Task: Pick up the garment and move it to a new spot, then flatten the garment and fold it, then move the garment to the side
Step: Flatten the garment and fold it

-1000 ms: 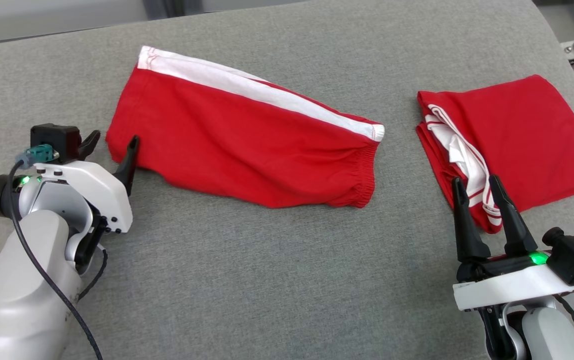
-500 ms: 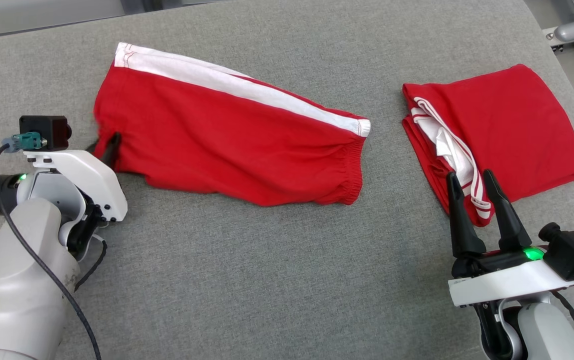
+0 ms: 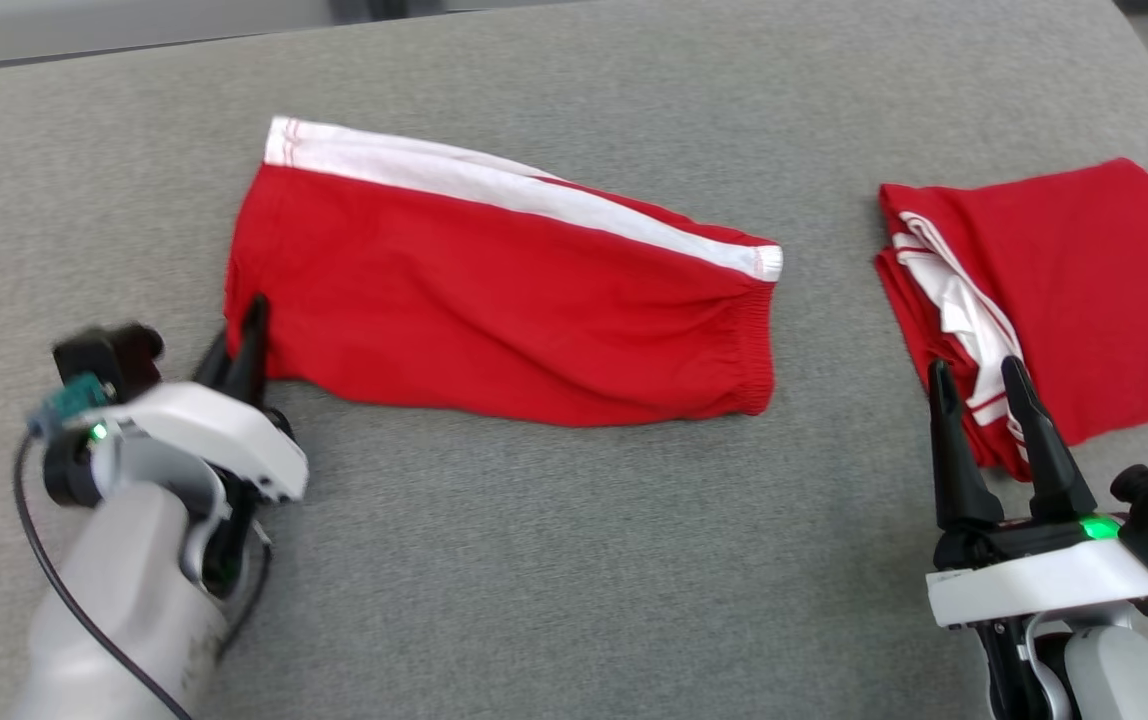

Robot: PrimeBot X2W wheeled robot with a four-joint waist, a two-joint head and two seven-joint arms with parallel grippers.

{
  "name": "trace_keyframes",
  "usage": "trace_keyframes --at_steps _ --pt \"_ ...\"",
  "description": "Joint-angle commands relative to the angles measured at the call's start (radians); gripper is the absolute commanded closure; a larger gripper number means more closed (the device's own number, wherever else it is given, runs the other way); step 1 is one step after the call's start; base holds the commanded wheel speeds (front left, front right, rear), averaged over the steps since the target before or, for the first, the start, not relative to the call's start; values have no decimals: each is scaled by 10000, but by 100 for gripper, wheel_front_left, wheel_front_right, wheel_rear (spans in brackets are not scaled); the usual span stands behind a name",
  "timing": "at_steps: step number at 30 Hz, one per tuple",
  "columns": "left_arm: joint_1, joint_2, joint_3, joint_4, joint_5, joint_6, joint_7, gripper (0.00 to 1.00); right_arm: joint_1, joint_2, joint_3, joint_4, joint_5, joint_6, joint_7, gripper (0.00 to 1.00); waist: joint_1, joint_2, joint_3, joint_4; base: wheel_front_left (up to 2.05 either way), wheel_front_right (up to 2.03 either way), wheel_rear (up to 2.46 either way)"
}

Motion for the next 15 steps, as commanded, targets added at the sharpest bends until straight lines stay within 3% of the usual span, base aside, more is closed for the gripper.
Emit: trace_keyframes --at_steps 1,6,15 --pt "383 -61 0 -265 -37 115 -112 100 145 -98 -37 -27 -54 7 -17 0 0 0 -92 281 0 0 0" --pt "1868 -182 10 -2245 5 832 -286 100 307 -192 -121 -55 -110 7 -3 0 0 0 -272 706 0 0 0" --pt "4424 104 92 -6138 -88 2339 684 100 426 -328 -285 -263 -165 7 268 0 0 0 -409 1256 0 0 0"
